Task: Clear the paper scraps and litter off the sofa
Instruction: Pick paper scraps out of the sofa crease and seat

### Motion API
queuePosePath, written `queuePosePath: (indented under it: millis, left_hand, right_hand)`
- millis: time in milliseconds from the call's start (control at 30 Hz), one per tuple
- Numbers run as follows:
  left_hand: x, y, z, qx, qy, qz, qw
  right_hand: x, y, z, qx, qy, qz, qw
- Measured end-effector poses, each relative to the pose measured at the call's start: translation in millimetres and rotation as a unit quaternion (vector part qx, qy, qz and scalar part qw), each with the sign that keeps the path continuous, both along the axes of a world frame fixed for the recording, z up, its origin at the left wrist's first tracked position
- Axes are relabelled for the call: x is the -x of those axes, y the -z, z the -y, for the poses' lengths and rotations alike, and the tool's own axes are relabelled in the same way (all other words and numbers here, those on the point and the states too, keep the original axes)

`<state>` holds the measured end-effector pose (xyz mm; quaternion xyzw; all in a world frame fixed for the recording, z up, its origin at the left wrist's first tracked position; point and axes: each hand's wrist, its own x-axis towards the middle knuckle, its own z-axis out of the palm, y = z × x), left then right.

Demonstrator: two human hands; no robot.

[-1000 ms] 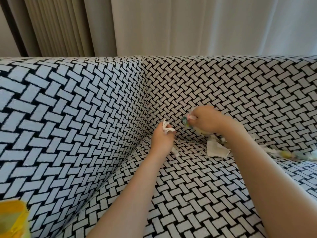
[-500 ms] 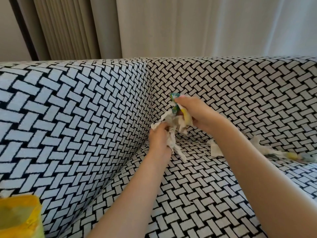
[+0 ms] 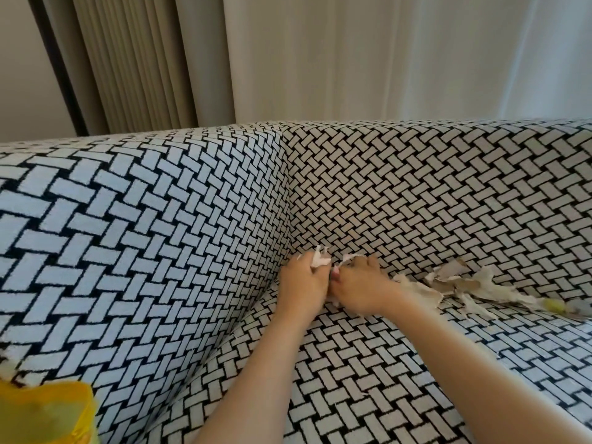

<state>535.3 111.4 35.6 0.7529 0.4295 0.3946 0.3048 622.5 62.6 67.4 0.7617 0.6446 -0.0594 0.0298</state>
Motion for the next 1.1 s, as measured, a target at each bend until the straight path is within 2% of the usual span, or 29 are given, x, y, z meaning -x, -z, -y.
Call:
queuePosePath:
  millis: [67,133,233,300,433,533,600,667,700,800,933,1000,1100]
  left_hand:
    - [0,2,-1,-0.020,-0.015,-0.021,0.999]
    - [-2,-3,1,0.002,-0.006,-0.039,0.999]
    - [-4,-7,7,0.005,-0.006,-0.103,0.995]
    - [-6,-7,10,0.016,-0.025,-0.076,0.997]
    - [-18,-7,17,0.129,-0.021,0.096,0.987]
    - [-29,-6,31,0.258,0.009,0.240,0.936]
    - [-32,-9,42,0.302,-0.018,0.283,0.910]
    - [-30,-14,53,0.305,-0.034,0.293,0.906]
    - [-28,-16,59,0.308,-0.034,0.301,0.902]
    - [-14,-25,77,0.335,-0.032,0.331,0.882]
    - [16,-41,91,0.349,-0.048,0.421,0.836]
    - [34,-49,98,0.349,-0.047,0.474,0.807]
    - [52,-61,113,0.330,-0.040,0.513,0.791]
  right_hand:
    - [6,22,8,-0.105,0.038,-0.030,0.993]
    - [12,34,14,-0.224,0.028,-0.107,0.968]
    - [19,35,18,-0.276,0.037,-0.218,0.935]
    - [22,34,17,-0.305,0.070,-0.294,0.903]
    - [28,26,16,-0.352,0.149,-0.502,0.775]
    - [27,23,14,-0.332,0.193,-0.615,0.689]
    - [29,20,17,-0.301,0.231,-0.684,0.623]
    - [33,17,26,-0.282,0.261,-0.739,0.553]
    - [35,14,32,-0.279,0.268,-0.755,0.530]
    - [46,8,47,-0.272,0.278,-0.773,0.502]
    - [73,-5,63,-0.241,0.241,-0.841,0.420]
    - [89,-16,72,-0.235,0.213,-0.854,0.412]
    - [108,-33,89,-0.247,0.194,-0.842,0.439]
